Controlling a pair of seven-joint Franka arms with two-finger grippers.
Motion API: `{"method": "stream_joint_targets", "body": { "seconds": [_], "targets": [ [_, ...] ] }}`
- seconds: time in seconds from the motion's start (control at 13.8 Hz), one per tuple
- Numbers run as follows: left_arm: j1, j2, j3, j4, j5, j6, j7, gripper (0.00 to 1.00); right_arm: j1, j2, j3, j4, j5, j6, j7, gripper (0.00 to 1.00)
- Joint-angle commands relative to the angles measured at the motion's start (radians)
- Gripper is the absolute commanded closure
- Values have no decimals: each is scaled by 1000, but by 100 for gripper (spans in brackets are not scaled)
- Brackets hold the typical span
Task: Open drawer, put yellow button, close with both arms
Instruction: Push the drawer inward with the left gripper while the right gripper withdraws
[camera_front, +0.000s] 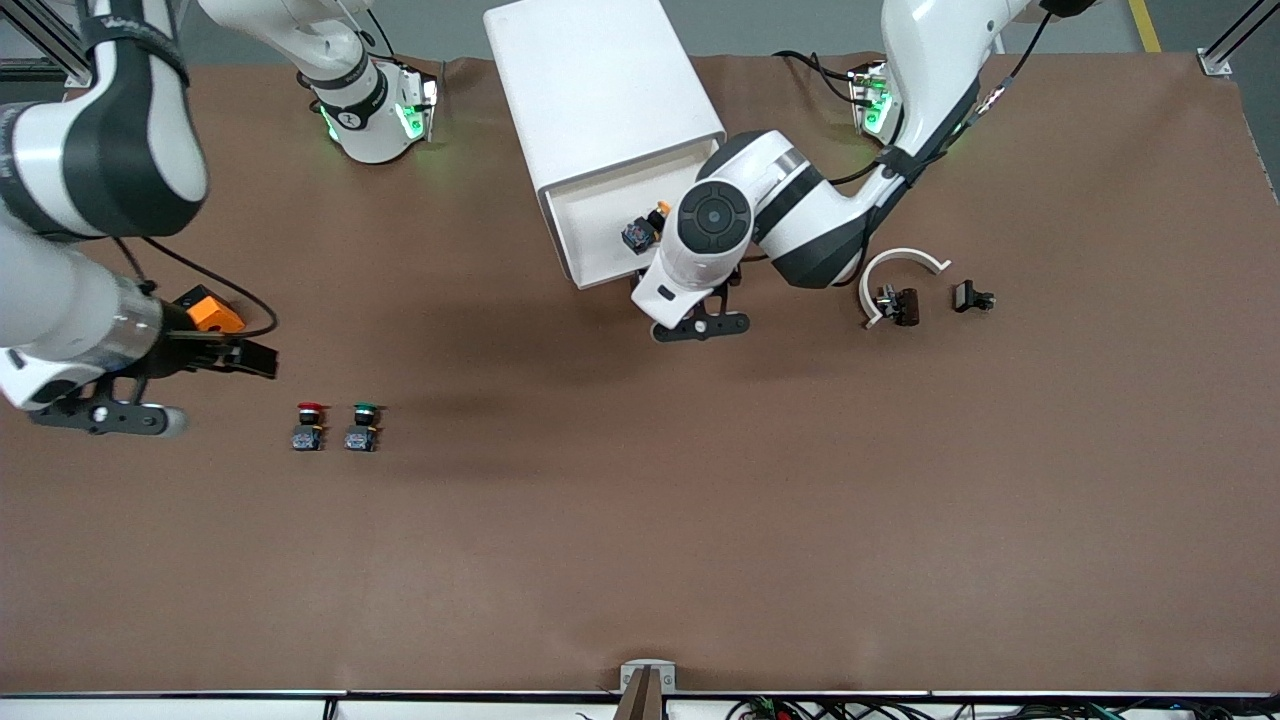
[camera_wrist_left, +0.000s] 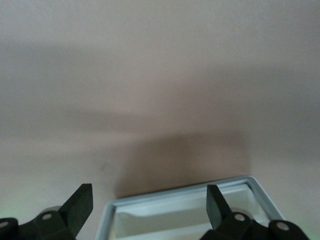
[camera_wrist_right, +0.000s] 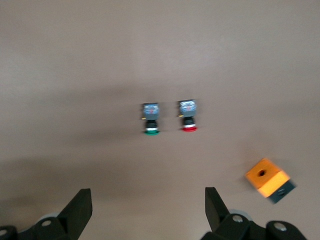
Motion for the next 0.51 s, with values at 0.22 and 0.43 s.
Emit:
{"method": "stream_joint_targets", "body": {
  "seconds": [0.22,0.43],
  "targets": [
    [-32,-10,-54,-39,-73,9,-123,0,-112,-9,20,100,-22,-90,-107,0],
    [-30,-15,-94,-52,-103,4,-177,0,-153,-9,20,141,-20,-121,-108,0]
  ]
}}
